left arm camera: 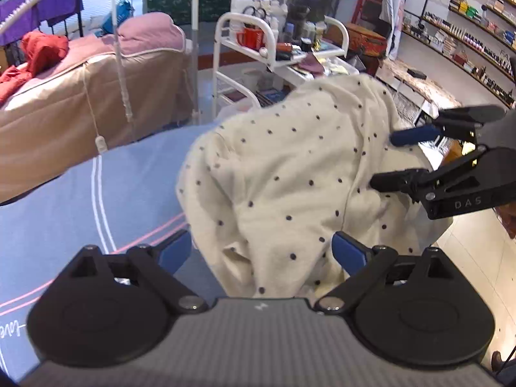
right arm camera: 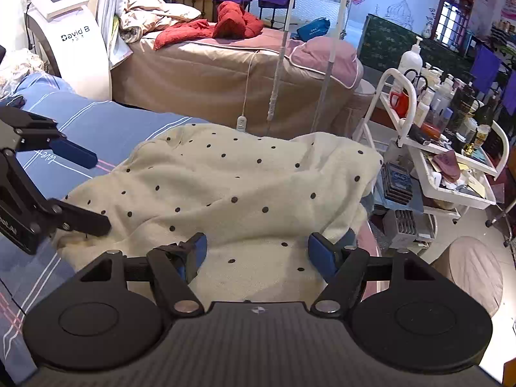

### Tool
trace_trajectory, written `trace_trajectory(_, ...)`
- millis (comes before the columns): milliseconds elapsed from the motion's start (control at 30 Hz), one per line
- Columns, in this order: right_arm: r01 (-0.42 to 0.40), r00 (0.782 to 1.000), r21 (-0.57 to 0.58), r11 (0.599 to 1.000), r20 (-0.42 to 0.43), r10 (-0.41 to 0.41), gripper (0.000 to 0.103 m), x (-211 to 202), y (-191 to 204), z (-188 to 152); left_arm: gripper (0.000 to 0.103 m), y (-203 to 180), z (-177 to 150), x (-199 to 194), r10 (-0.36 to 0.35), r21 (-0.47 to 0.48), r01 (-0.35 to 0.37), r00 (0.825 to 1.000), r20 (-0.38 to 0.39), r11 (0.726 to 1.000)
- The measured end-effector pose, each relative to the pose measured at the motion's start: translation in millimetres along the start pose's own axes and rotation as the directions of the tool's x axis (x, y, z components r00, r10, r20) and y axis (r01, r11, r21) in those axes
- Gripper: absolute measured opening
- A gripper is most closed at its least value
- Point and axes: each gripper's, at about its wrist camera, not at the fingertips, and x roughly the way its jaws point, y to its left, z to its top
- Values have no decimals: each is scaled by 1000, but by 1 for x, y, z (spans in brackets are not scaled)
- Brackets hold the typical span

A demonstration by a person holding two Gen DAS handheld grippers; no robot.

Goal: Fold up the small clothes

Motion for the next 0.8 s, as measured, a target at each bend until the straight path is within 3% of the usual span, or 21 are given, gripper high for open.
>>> trace_trajectory(67, 9, 1000, 20, 1000, -1, -9, 103, -4, 1, 2, 103, -1, 2, -10, 15, -10, -15, 1000, 2, 1000)
trace_trajectory(200, 55, 998, 114, 992, -2, -56, 103, -17, 2, 11, 103, -2, 9, -28, 39, -24, -39, 999, -11, 999)
trace_trajectory(500, 139, 990, 372, 918, -47, -131, 103, -69, 15, 21, 103, -3, 12, -78, 150, 16, -149, 985, -86, 989)
trace_trajectory(667, 252, 968, 489, 835, -115, -225, 103, -95, 33, 26, 103, 5, 14, -113, 70, -41, -74, 994, -88, 996)
trace_trajectory(800, 286, 958, 444, 849, -160, -239, 103, -100, 56, 32, 103, -3, 14, -133, 113, 36, -110, 991, -70, 993)
